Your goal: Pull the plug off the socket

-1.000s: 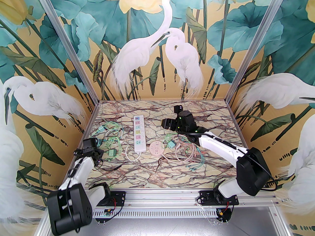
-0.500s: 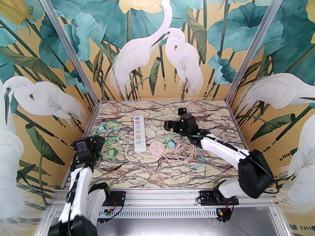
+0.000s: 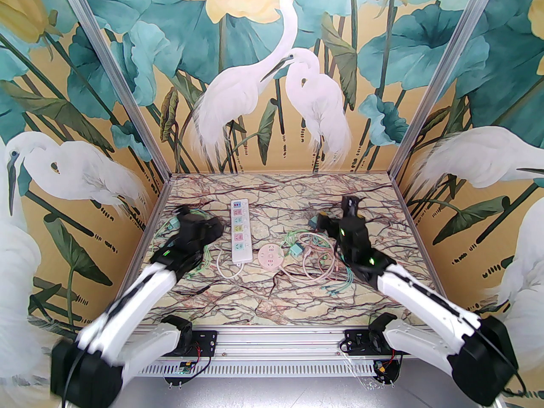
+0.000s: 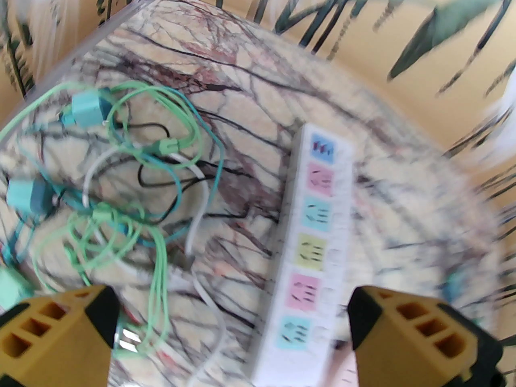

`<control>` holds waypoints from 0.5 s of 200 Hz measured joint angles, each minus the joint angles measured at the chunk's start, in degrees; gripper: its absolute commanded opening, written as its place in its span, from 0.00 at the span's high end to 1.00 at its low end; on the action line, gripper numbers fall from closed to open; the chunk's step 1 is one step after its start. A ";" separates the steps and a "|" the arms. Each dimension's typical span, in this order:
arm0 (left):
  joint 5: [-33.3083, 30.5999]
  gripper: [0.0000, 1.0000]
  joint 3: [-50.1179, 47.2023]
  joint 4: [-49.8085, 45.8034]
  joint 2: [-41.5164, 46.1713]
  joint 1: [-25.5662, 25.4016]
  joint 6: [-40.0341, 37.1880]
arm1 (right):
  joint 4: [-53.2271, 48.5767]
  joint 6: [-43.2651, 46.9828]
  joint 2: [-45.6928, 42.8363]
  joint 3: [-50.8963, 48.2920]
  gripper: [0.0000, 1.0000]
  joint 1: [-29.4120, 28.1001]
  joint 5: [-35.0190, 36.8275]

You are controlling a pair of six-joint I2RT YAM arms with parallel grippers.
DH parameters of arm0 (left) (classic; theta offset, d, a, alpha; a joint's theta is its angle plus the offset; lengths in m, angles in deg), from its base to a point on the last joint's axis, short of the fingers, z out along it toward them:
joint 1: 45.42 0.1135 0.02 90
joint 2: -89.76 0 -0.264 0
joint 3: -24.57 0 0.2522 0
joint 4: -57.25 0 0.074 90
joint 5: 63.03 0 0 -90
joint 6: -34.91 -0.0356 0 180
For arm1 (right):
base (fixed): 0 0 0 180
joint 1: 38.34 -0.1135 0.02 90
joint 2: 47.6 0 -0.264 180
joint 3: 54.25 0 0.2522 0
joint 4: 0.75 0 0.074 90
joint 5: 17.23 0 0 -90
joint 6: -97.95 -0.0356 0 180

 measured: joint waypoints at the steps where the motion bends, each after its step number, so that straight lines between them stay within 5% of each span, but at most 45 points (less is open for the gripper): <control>1: -0.26 0.00 0.15 0.28 -0.59 0.00 -0.37 | 0.00 0.00 0.00 0.00 0.01 0.00 0.00; 35: -5.60 0.00 -0.55 11.45 -7.91 1.73 -12.57 | 8.46 6.86 3.43 -6.32 0.01 7.04 3.04; 100: -2.16 0.00 -23.52 49.22 -9.79 13.60 -25.11 | 21.59 9.55 18.12 -7.58 0.01 19.30 -0.85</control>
